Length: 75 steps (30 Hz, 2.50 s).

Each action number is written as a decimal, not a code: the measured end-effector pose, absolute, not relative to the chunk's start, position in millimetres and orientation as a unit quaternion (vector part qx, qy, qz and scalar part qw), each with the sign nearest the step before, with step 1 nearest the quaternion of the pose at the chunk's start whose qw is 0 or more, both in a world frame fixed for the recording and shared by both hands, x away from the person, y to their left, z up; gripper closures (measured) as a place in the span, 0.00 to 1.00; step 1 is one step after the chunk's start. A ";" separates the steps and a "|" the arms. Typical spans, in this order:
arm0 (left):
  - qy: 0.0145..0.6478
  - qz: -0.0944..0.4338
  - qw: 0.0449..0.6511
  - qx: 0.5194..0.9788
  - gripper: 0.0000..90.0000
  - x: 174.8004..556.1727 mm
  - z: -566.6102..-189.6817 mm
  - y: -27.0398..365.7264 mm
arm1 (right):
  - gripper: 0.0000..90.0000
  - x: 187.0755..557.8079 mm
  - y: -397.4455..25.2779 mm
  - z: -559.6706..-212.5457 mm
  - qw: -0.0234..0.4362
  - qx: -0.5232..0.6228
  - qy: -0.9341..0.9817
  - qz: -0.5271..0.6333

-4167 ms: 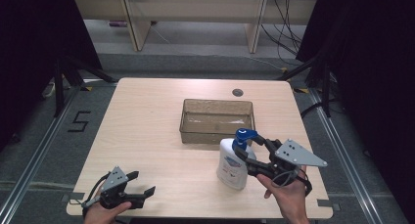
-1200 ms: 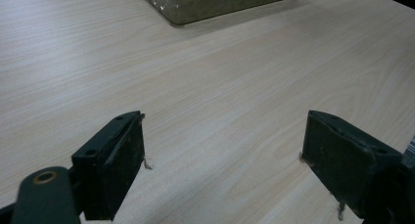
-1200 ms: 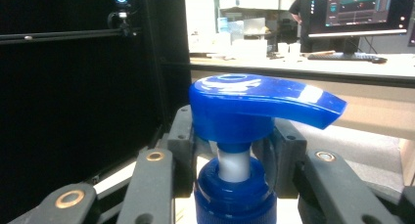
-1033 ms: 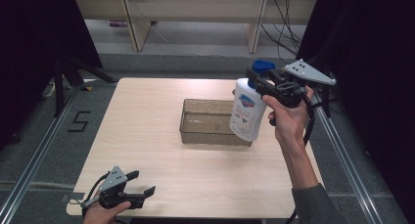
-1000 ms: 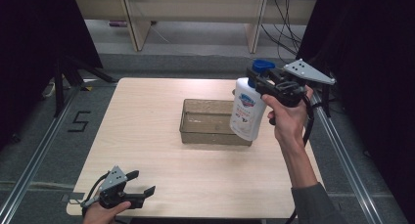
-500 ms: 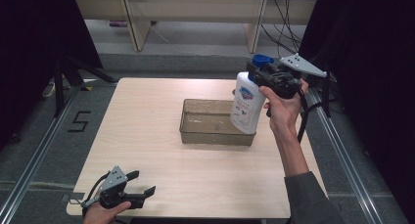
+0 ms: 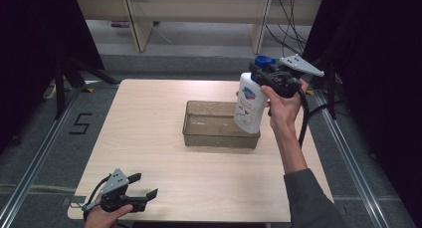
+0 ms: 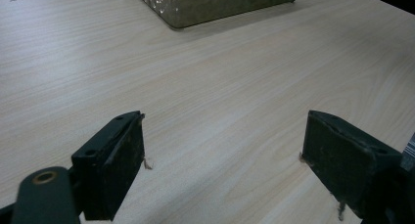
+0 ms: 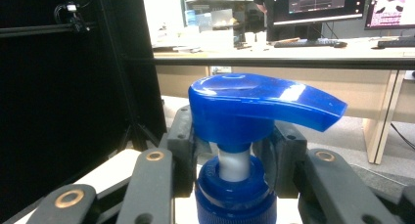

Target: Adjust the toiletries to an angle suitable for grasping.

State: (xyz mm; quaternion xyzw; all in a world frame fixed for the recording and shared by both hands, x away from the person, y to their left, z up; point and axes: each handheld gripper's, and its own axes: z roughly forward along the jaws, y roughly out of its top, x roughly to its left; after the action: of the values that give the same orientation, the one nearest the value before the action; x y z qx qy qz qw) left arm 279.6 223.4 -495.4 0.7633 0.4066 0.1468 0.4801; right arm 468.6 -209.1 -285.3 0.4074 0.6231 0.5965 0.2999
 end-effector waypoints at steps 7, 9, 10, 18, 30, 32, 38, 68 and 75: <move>0.403 0.141 0.486 0.762 0.17 280.1 -496.5 224.1 | 0.69 474.3 -208.1 -296.1 0.292 0.409 0.631 0.591; 0.404 0.140 0.489 0.760 0.17 280.3 -496.4 223.4 | 0.69 475.8 -209.6 -299.7 0.292 0.413 0.629 0.591; 0.404 0.140 0.489 0.760 0.17 280.3 -496.4 223.4 | 0.69 475.8 -209.6 -299.7 0.292 0.413 0.629 0.591; 0.403 0.142 0.483 0.764 0.17 279.6 -496.4 223.2 | 0.69 474.8 -211.8 -308.0 0.292 0.414 0.631 0.588; 0.402 0.142 0.480 0.766 0.17 278.8 -495.7 222.5 | 0.68 474.0 -210.5 -320.8 0.280 0.420 0.630 0.590; 0.404 0.143 0.484 0.763 0.17 279.3 -495.5 222.7 | 0.68 473.4 -208.4 -325.5 0.278 0.415 0.633 0.591; 0.400 0.141 0.481 0.767 0.17 279.2 -495.2 222.3 | 0.68 472.7 -206.8 -332.5 0.276 0.416 0.632 0.593; 0.398 0.136 0.482 0.769 0.17 278.2 -496.2 221.6 | 0.67 459.9 -205.7 -350.7 0.286 0.422 0.629 0.586; 0.396 0.133 0.485 0.768 0.17 279.1 -497.5 221.4 | 0.67 460.4 -205.1 -351.3 0.283 0.427 0.629 0.585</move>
State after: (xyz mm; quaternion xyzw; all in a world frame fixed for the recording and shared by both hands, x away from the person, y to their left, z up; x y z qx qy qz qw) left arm 279.1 221.4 -497.5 0.7681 0.3960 0.1327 0.4853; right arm 460.4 -205.1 -351.3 0.4268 0.6286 0.5854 0.2827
